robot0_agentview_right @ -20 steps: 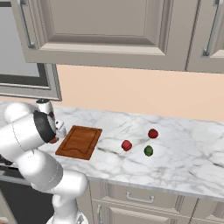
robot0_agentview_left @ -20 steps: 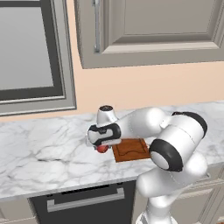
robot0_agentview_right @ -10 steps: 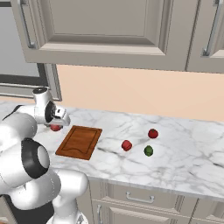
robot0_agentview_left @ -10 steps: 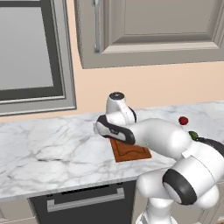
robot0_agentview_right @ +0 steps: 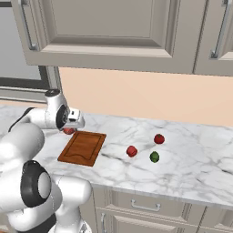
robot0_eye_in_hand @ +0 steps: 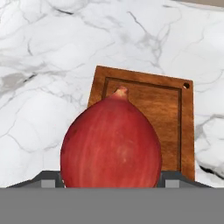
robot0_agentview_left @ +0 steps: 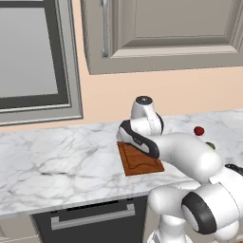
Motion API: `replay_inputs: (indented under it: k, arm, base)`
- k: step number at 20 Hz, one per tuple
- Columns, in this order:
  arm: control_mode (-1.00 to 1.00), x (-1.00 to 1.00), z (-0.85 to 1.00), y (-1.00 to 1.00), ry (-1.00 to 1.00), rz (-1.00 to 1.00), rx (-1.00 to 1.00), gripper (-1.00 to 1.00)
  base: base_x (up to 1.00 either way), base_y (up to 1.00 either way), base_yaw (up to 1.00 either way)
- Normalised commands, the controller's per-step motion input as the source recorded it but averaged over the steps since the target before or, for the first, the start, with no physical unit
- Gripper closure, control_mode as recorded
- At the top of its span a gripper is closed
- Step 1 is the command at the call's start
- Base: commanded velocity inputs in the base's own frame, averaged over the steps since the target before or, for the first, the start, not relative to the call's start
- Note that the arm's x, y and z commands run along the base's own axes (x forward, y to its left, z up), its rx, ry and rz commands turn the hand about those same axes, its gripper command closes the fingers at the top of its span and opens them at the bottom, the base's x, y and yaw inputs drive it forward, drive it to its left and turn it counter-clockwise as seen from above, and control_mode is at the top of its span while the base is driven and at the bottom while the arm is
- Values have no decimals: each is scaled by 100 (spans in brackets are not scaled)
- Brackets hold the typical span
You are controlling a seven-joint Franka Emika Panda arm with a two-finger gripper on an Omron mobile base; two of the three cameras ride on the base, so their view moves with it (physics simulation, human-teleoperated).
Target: Place the avocado, onion, tomato, and bell pepper on the cutting board.
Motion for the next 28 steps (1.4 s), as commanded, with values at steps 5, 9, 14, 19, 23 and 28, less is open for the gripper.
replay_inputs:
  k: [5, 9, 14, 19, 23, 28]
  arm:
    - [-100, 1, -21, -23, 0, 5, 0, 100]
    - [-100, 2, -39, 0, 0, 6, 0, 100]
    - [-100, 6, -28, 0, 0, 6, 0, 100]
    - [-100, 0, -29, 0, 0, 6, 0, 100]
    - [-100, 0, -25, 0, 0, 5, 0, 100]
    - [-100, 0, -29, 0, 0, 5, 0, 100]
  base:
    - [0, 0, 0]
    - [0, 0, 0]
    - [0, 0, 0]
    - [0, 0, 0]
    - [0, 0, 0]
    - [0, 0, 0]
